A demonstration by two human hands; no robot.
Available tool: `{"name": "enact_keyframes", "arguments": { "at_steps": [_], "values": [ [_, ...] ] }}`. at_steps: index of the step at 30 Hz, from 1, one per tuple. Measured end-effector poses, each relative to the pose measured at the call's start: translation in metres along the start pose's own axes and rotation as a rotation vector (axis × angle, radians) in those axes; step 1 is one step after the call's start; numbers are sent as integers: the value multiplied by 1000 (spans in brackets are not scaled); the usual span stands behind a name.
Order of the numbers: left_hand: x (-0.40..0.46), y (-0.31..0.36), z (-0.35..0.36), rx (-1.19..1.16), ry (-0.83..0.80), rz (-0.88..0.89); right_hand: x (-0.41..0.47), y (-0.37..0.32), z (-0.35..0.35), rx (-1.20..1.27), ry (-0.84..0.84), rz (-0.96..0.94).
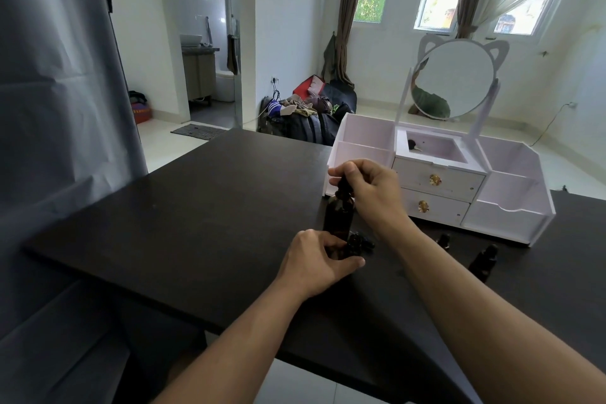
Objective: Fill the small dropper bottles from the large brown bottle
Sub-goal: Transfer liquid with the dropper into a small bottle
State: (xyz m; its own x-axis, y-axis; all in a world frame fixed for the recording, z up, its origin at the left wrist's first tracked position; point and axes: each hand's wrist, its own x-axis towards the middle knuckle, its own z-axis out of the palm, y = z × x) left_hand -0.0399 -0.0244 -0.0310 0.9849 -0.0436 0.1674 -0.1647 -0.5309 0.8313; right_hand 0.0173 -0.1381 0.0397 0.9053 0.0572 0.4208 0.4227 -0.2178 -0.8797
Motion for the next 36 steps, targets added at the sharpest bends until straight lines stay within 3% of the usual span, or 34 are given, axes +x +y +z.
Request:
{"name": "enact_keyframes", "arguments": {
  "at_steps": [26,36],
  "values": [
    [0,-1,0,3,0,0,-2,-1,2,-47,10,12],
    [3,-2,1,33,8,4,-2,-19,-2,46,25,2]
  ]
}}
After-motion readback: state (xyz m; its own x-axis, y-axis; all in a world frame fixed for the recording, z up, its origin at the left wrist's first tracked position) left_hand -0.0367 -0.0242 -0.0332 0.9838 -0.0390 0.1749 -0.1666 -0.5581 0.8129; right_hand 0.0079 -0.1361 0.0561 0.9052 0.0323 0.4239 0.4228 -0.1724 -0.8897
